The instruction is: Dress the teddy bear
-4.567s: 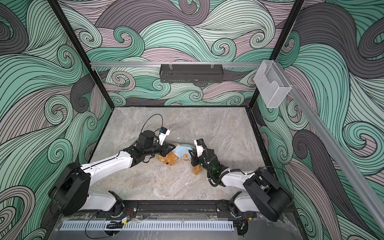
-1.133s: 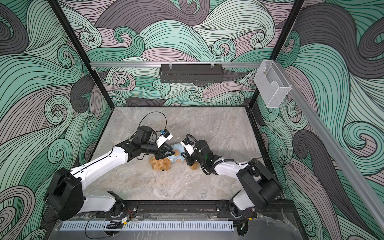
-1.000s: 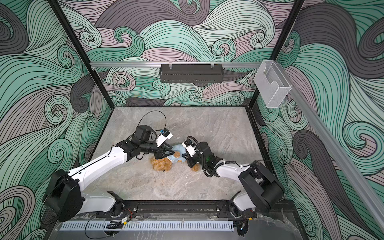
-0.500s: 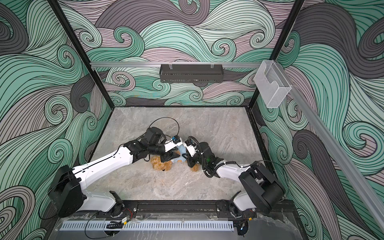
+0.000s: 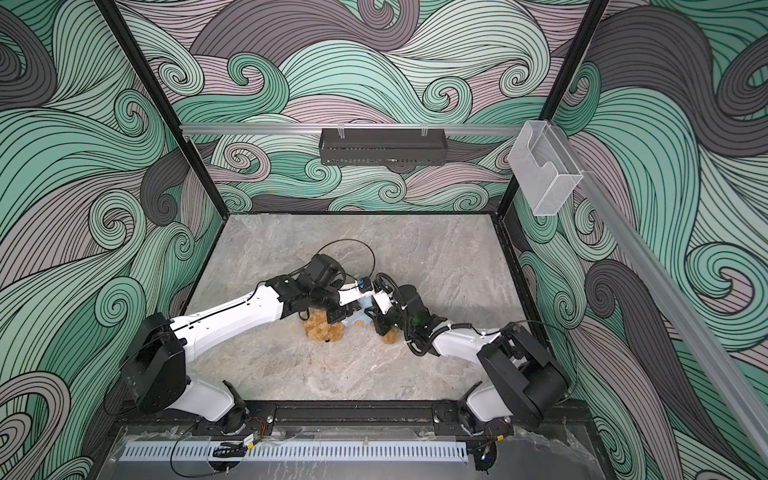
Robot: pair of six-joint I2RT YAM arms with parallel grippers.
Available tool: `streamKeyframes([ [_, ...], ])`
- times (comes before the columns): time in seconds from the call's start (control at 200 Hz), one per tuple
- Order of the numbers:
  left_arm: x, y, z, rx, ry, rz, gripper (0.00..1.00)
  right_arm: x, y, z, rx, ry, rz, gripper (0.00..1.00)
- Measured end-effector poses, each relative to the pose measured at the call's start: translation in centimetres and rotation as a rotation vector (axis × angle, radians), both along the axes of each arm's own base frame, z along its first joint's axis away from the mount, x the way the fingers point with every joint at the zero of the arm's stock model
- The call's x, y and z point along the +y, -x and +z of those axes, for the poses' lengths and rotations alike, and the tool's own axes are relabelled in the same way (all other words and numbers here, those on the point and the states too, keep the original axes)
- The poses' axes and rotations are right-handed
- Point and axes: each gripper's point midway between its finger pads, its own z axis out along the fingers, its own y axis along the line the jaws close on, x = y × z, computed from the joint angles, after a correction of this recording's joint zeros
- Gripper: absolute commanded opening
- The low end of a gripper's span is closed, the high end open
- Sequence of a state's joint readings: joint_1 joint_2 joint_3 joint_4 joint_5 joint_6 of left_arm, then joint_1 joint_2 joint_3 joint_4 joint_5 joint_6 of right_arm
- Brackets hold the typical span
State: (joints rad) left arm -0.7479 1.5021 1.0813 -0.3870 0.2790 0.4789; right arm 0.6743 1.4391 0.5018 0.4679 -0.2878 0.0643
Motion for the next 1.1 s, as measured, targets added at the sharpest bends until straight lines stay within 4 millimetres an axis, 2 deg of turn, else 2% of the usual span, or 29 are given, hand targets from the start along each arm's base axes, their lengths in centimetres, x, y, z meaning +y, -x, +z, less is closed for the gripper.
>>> streamKeyframes([
  [0.105, 0.5, -1.1, 1.5, 0.018, 0.093, 0.125, 0.00, -0.6, -0.7, -0.1, -0.002, 0.010, -0.058, 0.00],
  [0.185, 2.3, -2.2, 2.9, 0.038, 0.224, 0.269, 0.00, -0.8, -1.2, 0.4, -0.014, -0.008, -0.098, 0.00],
  [0.26, 4.0, -3.0, 3.3, 0.082, 0.318, 0.382, 0.00, -0.6, -1.4, 1.4, -0.027, -0.044, -0.124, 0.00],
  [0.35, 4.9, -3.9, 3.8, 0.141, 0.394, 0.478, 0.00, -0.7, -1.5, 1.6, -0.016, -0.070, -0.154, 0.00],
  [0.545, 6.2, -4.6, 2.3, 0.275, 0.498, 0.632, 0.00, -0.6, -1.5, 0.9, 0.030, -0.086, -0.199, 0.00],
  [0.745, 6.0, -4.2, 2.2, 0.325, 0.519, 0.625, 0.00, -0.6, -1.6, 0.7, 0.045, -0.076, -0.209, 0.04],
  [0.85, 5.6, -3.9, 2.5, 0.321, 0.507, 0.589, 0.00, -0.7, -1.8, 1.0, 0.030, -0.050, -0.204, 0.18],
  [0.975, 4.1, -4.0, 3.9, 0.310, 0.473, 0.537, 0.00, -1.7, -1.7, 1.7, -0.022, 0.001, -0.198, 0.47],
  [1.101, 3.4, -4.6, 5.2, 0.310, 0.470, 0.527, 0.00, -3.1, -1.6, 3.7, -0.112, 0.038, -0.190, 0.74],
])
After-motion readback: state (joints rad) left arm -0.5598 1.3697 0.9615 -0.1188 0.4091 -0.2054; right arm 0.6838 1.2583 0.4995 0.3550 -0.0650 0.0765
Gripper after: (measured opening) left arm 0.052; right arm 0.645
